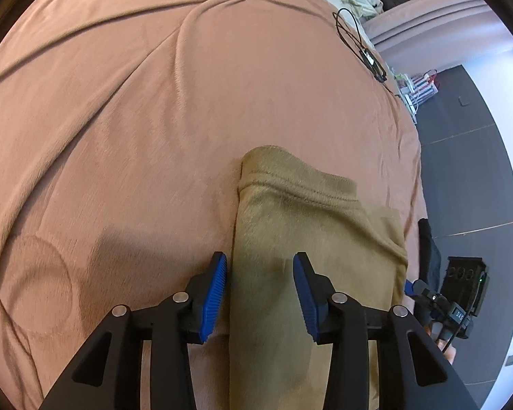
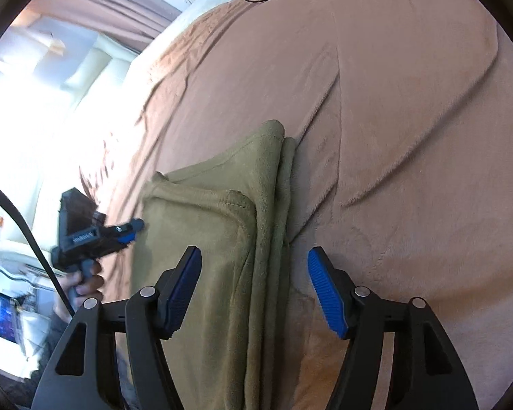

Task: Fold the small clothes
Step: 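Close both grippers on the end of the olive shirt strip, then lift the olive shirt with both grippers and carry it toward the black garment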

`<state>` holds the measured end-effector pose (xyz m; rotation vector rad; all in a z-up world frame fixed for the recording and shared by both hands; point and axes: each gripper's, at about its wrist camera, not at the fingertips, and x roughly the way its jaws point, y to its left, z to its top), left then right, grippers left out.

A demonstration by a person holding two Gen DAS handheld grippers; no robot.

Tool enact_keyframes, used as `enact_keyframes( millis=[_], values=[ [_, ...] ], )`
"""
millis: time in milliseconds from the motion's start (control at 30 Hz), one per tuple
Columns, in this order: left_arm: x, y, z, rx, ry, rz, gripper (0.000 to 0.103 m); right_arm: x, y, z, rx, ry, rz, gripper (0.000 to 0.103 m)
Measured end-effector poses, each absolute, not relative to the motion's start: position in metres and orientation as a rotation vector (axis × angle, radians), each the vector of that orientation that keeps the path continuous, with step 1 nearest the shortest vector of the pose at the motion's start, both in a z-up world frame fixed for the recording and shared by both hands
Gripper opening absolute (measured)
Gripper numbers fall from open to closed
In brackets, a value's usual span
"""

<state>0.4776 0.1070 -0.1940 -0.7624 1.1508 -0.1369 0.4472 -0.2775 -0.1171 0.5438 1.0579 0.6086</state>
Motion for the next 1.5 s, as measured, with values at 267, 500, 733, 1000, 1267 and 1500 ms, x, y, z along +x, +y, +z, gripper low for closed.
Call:
enact_keyframes(
  millis=[267,500,733,1000,1267,1500],
  values=[
    [0.474,0.107,-0.199,-0.768,1.15,-0.145,0.042,0.468,-0.279,-0.133,0.57,1.08,0.681,0.062],
    [0.488,0.104,-0.202,-0.761,1.139,-0.143,0.041,0.488,-0.277,-0.141,0.605,1.087,0.723,0.048],
    [0.502,0.101,-0.205,-0.765,1.113,-0.153,0.041,0.504,-0.268,-0.148,0.587,1.092,0.74,0.047],
    [0.506,0.099,-0.204,-0.739,1.093,-0.135,0.025,0.5,-0.262,-0.144,0.516,1.094,0.697,0.03],
    [0.496,0.098,-0.18,-0.739,1.032,-0.164,0.006,0.477,-0.239,-0.107,0.417,1.043,0.656,0.013],
    [0.481,0.095,-0.143,-0.731,0.969,-0.199,0.005,0.448,-0.221,-0.074,0.37,0.985,0.622,0.013]
  ],
)
